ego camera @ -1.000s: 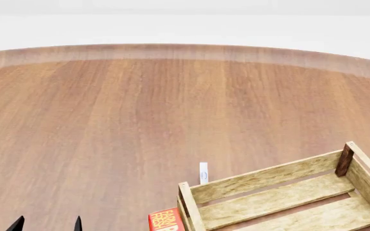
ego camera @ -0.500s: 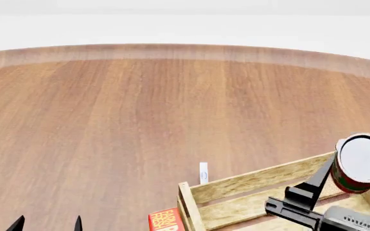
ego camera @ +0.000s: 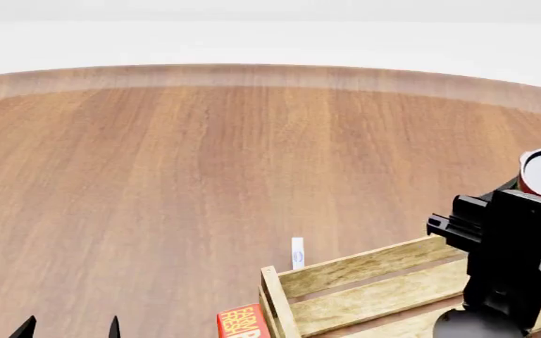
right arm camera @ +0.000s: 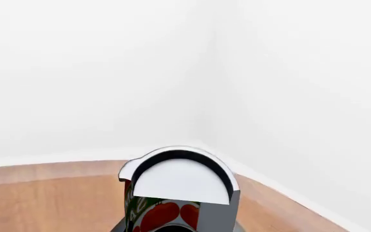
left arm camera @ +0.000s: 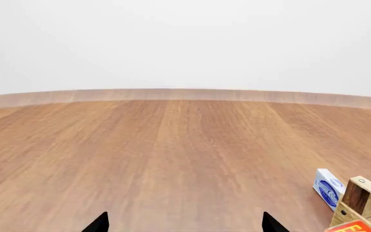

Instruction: Pick up the tomato sauce, and put it in the wooden tray.

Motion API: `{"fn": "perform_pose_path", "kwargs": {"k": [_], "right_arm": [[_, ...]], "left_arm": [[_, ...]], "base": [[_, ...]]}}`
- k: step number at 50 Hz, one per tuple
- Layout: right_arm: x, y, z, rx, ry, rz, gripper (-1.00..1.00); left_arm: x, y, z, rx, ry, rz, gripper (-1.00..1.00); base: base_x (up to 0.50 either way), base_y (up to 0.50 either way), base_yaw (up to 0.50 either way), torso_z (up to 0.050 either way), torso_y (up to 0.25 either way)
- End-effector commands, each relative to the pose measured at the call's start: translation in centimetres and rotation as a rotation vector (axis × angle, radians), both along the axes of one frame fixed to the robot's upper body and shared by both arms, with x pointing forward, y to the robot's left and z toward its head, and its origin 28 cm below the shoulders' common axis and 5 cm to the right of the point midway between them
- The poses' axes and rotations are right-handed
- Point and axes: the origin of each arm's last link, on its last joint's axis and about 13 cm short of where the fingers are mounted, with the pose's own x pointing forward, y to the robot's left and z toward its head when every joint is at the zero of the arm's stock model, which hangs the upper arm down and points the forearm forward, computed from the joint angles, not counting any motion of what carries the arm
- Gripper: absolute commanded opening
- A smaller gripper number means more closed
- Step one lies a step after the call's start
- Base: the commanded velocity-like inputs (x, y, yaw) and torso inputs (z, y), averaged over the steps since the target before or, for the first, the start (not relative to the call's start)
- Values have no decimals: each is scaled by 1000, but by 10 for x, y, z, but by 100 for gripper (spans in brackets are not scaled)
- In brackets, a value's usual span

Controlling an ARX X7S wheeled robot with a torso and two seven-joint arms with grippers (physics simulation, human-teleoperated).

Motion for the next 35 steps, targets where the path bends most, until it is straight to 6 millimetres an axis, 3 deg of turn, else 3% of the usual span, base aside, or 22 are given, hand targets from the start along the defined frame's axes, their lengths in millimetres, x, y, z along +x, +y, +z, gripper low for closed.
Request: {"fn": "perform_pose_path", "kwargs": {"k": [1,20,35], "right_arm": [[27,-9,-3,-25,68,-21,-100],[61,-6,-38,-11,167,12,-100],[54,0,-64,26,212,67,-100]], "left_arm": [[0,1,0,0,-1,2,100],[0,-1,0,-1,0,3,100],[1,0,0,-1,0,4,100]], "base": [[0,0,0,0,0],[0,0,0,0,0],[0,0,0,0,1]]}}
